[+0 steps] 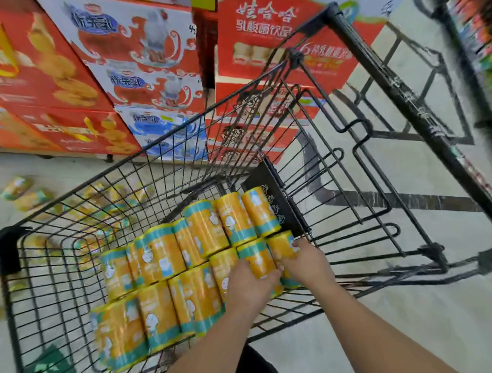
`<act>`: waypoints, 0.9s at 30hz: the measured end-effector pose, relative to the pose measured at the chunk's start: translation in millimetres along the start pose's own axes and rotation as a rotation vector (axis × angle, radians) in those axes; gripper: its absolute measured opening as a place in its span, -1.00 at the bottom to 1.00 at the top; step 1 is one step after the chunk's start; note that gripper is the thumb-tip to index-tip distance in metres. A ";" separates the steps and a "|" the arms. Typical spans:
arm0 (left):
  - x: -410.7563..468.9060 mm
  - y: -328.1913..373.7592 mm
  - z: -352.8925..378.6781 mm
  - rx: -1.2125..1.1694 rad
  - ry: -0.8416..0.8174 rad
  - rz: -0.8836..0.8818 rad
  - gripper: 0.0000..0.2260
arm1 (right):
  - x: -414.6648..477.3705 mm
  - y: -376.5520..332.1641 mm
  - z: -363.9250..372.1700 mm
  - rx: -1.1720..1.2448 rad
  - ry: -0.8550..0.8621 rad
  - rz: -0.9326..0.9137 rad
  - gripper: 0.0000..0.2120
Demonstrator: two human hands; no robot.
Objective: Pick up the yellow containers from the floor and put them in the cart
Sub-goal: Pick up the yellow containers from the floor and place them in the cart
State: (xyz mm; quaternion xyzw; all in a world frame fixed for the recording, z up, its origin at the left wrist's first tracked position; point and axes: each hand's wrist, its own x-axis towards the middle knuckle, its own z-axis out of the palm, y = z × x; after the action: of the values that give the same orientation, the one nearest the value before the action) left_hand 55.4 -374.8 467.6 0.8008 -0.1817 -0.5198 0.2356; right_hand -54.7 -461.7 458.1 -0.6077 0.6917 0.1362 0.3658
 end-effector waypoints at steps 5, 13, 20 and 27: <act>-10.2 -1.6 -45.4 -0.032 0.059 0.062 -0.43 | -28.5 -38.2 -7.1 0.005 0.053 -0.170 -0.49; -53.4 -43.2 -245.2 -0.184 0.438 0.189 -0.47 | -135.2 -217.2 24.7 0.084 0.100 -0.702 -0.56; -117.6 -195.1 -443.8 -0.140 0.737 0.173 -0.43 | -276.1 -364.6 167.9 -0.049 0.005 -1.046 -0.58; -184.5 -382.0 -613.2 0.077 0.897 0.011 -0.42 | -397.8 -466.3 361.1 -0.287 -0.091 -1.210 -0.52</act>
State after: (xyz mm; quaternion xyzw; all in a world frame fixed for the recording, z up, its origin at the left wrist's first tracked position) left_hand 563.4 154.0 602.9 0.9542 -0.0851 -0.1130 0.2637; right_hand 504.2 -43.0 593.5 -0.9285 0.1834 0.0224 0.3220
